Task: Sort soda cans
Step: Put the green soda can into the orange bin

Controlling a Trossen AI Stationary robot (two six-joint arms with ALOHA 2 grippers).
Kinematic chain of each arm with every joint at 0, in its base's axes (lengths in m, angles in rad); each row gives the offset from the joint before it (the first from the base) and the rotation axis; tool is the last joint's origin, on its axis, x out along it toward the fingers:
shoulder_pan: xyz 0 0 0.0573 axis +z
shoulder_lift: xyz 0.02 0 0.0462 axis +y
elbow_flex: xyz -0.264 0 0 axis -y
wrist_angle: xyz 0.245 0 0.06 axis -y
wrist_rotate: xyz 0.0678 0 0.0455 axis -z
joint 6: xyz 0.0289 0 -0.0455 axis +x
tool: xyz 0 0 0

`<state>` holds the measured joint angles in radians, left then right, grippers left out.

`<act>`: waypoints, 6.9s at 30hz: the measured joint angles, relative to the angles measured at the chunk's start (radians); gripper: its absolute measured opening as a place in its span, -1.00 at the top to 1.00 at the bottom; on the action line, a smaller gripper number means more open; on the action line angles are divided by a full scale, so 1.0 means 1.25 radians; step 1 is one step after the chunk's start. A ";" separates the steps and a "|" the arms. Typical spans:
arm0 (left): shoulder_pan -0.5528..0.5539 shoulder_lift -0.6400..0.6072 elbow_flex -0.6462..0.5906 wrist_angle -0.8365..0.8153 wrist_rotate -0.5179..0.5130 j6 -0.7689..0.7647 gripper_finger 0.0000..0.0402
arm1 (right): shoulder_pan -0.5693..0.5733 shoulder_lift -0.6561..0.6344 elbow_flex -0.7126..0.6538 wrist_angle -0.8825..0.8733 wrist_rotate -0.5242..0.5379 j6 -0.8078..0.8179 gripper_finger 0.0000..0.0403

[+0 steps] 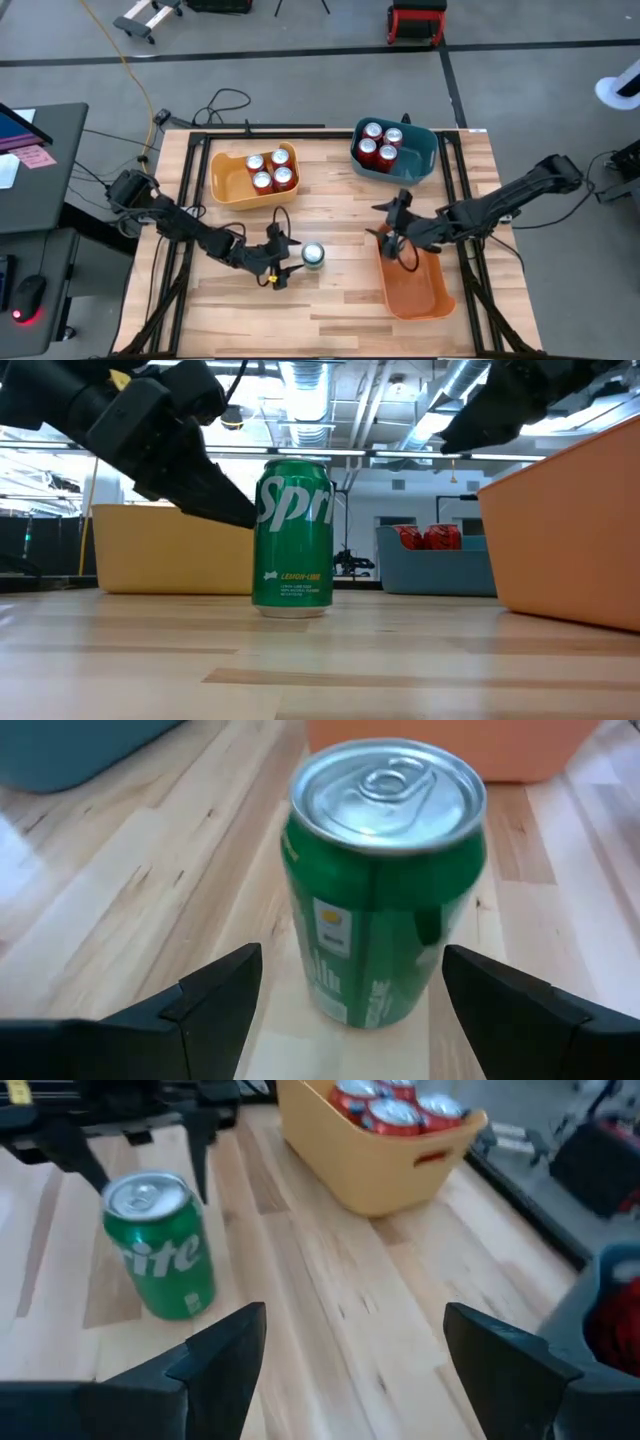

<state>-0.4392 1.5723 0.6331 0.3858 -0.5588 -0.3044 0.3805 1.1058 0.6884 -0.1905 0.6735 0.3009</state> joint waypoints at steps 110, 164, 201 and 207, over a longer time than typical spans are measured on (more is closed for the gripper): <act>0.137 0.320 0.258 0.308 0.209 0.235 -0.43 | -0.017 0.049 0.004 0.253 -0.405 -0.172 -0.97; 0.091 0.254 0.283 0.206 0.108 0.277 -0.43 | -0.085 0.310 0.127 0.304 -0.464 -0.183 -0.46; 0.021 0.142 0.281 -0.003 -0.061 0.294 -0.75 | 0.029 -0.006 0.125 0.000 -0.415 -0.165 -0.41; 0.021 0.137 0.281 -0.007 -0.068 0.293 -0.75 | 0.092 -0.099 0.125 -0.048 -0.326 -0.141 -0.41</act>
<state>-0.4129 1.7431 0.9844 0.3767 -0.6440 0.0616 0.4953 0.9818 0.8444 -0.2510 0.2655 0.1247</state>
